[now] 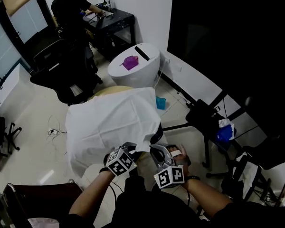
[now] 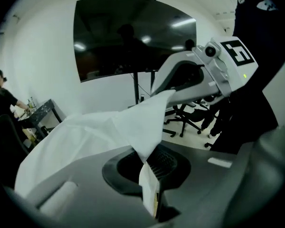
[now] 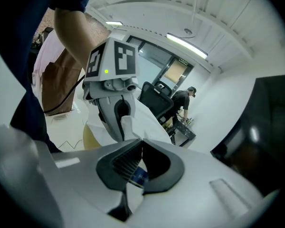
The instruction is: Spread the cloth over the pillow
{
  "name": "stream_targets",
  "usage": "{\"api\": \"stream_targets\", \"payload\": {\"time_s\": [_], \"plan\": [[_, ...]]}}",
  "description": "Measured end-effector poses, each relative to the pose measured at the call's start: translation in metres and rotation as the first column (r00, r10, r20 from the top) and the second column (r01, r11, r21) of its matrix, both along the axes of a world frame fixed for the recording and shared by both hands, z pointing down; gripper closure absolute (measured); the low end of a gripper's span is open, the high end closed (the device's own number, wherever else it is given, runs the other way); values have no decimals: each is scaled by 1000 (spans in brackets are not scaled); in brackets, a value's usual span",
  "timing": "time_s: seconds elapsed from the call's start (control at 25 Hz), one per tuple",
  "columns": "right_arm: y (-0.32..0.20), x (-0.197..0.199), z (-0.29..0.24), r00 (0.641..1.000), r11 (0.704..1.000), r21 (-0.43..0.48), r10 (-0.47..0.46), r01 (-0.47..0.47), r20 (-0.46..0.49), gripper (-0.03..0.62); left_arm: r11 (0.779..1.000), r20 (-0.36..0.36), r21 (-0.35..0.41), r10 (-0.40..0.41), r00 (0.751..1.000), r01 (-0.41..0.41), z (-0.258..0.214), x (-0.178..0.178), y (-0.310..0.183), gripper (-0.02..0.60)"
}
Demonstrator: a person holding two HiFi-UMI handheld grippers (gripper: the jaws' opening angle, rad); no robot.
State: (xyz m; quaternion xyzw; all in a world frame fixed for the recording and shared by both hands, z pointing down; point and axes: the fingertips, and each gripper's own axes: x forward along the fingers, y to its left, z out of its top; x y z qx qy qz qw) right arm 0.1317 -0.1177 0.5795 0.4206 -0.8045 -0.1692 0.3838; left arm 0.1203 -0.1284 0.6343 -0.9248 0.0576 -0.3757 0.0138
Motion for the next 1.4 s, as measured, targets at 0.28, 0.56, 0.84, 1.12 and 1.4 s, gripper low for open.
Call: {"api": "stream_targets", "payload": {"time_s": [0.28, 0.56, 0.84, 1.12, 1.4], "plan": [[44, 75, 13, 970, 1000, 1, -16, 17, -243, 586, 984, 40, 11, 177, 983, -178, 20, 47, 76, 541], [63, 130, 103, 926, 991, -136, -38, -14, -375, 586, 980, 80, -6, 200, 977, -200, 28, 34, 99, 492], [63, 150, 188, 908, 960, -275, -63, -59, -414, 586, 1000, 153, -7, 11, 988, -10, 36, -59, 90, 491], [51, 170, 230, 929, 884, -441, -23, -153, -370, 559, 966, 216, 11, -256, 942, 260, 41, -179, 54, 491], [31, 162, 174, 945, 817, -483, 319, -315, -75, 401, 883, 112, 16, -468, 876, 470, 20, -275, 11, 430]]}}
